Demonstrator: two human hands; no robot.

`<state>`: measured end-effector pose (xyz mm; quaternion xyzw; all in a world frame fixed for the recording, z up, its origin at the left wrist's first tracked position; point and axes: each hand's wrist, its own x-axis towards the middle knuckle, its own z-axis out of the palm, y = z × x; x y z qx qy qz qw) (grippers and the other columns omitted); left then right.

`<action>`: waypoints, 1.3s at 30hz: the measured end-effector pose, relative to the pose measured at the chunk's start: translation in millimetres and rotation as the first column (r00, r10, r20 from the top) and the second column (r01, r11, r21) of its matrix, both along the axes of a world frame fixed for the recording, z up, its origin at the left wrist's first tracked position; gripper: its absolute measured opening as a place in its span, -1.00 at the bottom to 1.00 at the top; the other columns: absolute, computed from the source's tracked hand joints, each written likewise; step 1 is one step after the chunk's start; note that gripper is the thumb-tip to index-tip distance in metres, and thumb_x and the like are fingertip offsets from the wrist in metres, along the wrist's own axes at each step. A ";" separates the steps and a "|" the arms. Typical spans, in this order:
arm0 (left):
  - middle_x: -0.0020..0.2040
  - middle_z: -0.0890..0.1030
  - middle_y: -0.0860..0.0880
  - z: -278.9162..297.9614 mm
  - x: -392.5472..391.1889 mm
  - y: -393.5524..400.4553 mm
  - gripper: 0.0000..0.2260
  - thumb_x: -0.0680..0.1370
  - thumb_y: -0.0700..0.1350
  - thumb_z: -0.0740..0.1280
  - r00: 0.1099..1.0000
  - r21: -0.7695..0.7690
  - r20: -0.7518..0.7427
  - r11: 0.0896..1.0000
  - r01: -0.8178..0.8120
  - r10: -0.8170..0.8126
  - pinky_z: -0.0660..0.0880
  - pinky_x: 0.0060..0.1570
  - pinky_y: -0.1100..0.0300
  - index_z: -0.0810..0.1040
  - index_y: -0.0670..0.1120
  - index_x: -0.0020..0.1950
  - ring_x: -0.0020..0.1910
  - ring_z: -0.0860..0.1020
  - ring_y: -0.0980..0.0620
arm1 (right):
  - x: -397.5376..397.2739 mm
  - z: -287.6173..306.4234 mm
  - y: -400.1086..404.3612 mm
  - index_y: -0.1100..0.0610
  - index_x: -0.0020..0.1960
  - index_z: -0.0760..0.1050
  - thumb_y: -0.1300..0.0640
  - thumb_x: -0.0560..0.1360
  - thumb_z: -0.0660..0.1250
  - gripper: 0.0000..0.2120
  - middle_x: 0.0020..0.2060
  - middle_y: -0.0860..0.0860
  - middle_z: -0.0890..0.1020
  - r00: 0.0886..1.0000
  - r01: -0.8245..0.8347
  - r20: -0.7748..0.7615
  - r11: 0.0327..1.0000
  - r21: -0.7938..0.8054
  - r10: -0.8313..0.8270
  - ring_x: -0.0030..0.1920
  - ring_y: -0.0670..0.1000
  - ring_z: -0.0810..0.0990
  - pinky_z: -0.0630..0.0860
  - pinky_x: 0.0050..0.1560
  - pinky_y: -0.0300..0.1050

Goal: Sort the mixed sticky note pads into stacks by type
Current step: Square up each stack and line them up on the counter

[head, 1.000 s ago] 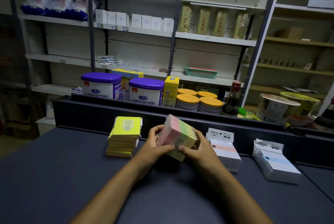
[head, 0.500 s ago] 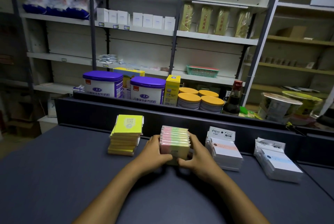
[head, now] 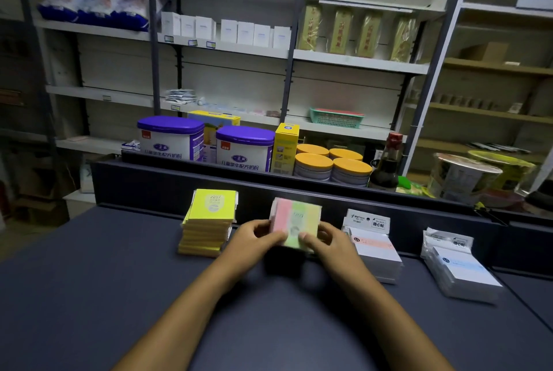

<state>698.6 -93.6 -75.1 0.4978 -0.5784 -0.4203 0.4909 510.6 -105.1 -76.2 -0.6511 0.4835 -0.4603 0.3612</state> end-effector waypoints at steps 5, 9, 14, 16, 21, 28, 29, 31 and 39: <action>-0.31 0.65 0.09 -3.3 -4.5 -2.5 -0.44 0.27 0.44 0.38 0.986 0.030 0.105 0.991 -0.133 0.129 0.52 -0.02 0.13 0.70 -0.06 -0.15 -0.25 0.58 0.12 | 1.8 0.7 -0.5 0.09 0.03 0.65 -0.16 0.50 0.39 -0.67 -0.12 -0.03 0.72 0.987 0.156 -0.052 0.982 0.103 -0.152 -0.07 -0.01 0.70 0.64 0.02 -0.05; -0.34 0.62 0.03 -4.6 -5.5 -3.6 -0.39 0.28 0.49 0.29 0.955 0.005 0.192 0.973 -0.229 0.224 0.53 -0.01 0.06 0.63 -0.07 -0.27 -0.26 0.58 -0.02 | 3.2 0.4 -0.7 0.05 -0.10 0.64 -0.29 0.45 0.35 -0.60 -0.43 -0.04 0.64 0.980 0.193 -0.072 0.974 0.118 -0.185 -0.41 -0.12 0.63 0.51 -0.36 -0.33; -0.21 0.67 0.03 -5.4 -7.1 -3.7 -0.42 0.36 0.49 0.24 0.920 -0.010 0.264 0.954 -0.298 0.290 0.47 -0.12 0.15 0.64 -0.02 -0.16 -0.12 0.63 0.03 | 5.4 -3.9 -3.4 0.01 -0.15 0.60 -0.33 0.48 0.28 -0.59 -0.56 -0.11 0.59 0.971 0.226 -0.109 0.968 0.114 -0.214 -0.52 -0.21 0.56 0.44 -0.44 -0.38; -0.22 0.66 0.04 -4.6 -7.4 -3.7 -0.41 0.37 0.50 0.21 0.912 -0.002 0.287 0.952 -0.305 0.293 0.41 -0.16 0.16 0.62 -0.02 -0.19 -0.12 0.62 0.03 | 7.8 -3.2 -3.7 0.03 -0.19 0.59 -0.34 0.49 0.25 -0.56 -0.53 -0.09 0.59 0.966 0.245 -0.115 0.961 0.127 -0.231 -0.50 -0.18 0.56 0.52 -0.32 -0.26; -0.17 0.70 -0.09 -4.9 -5.8 -4.1 -0.44 0.43 0.46 0.22 0.911 -0.011 0.312 0.960 -0.278 0.268 0.50 0.00 0.09 0.50 -0.03 -0.38 -0.05 0.65 -0.09 | 13.0 -0.8 -3.7 0.09 -0.31 0.56 -0.40 0.47 0.22 -0.44 -0.48 -0.03 0.61 0.955 0.275 -0.155 0.950 0.148 -0.252 -0.35 -0.03 0.61 0.56 -0.12 -0.06; -0.12 0.71 -0.07 -2.7 -0.8 -1.2 -0.21 0.21 0.61 0.19 0.959 0.044 0.258 0.990 -0.135 0.119 0.55 0.15 0.02 0.71 -0.05 -0.10 0.03 0.65 -0.08 | 14.4 -1.0 -1.5 0.13 -0.23 0.62 -0.48 0.43 0.16 -0.33 -0.35 0.00 0.65 0.971 0.215 -0.140 0.966 0.145 -0.195 -0.14 0.09 0.67 0.58 0.02 0.06; -0.13 0.71 -0.05 -2.4 0.8 -1.4 -0.23 0.22 0.60 0.22 0.963 0.046 0.256 0.993 -0.105 0.090 0.55 0.16 0.01 0.72 -0.04 -0.07 0.04 0.65 -0.07 | 13.4 -1.0 -0.1 0.12 -0.14 0.63 -0.51 0.39 0.17 -0.31 -0.28 0.00 0.66 0.976 0.189 -0.137 0.972 0.142 -0.170 -0.10 0.07 0.67 0.58 0.11 0.10; -0.09 0.71 0.00 -3.7 2.7 -3.2 -0.36 0.30 0.47 0.35 0.963 0.027 0.259 0.997 -0.078 0.068 0.56 0.16 -0.03 0.71 -0.04 0.02 0.04 0.65 -0.05 | 11.6 0.2 3.8 0.10 0.14 0.58 -0.57 0.28 0.20 -0.18 -0.02 0.01 0.68 0.978 0.154 -0.157 0.982 0.111 -0.136 0.05 0.04 0.64 0.56 0.19 0.13; 0.12 0.68 0.03 -0.8 -1.2 0.4 -0.57 0.42 -0.06 0.53 0.923 -0.328 0.273 0.928 -0.176 0.272 0.51 0.19 0.23 0.60 -0.05 0.27 0.02 0.63 0.21 | 3.9 6.8 9.6 -0.02 0.44 0.38 0.01 0.48 0.48 -0.42 0.27 -0.02 0.55 0.968 0.105 -0.210 0.982 -0.156 -0.137 0.18 -0.06 0.59 0.52 0.25 0.05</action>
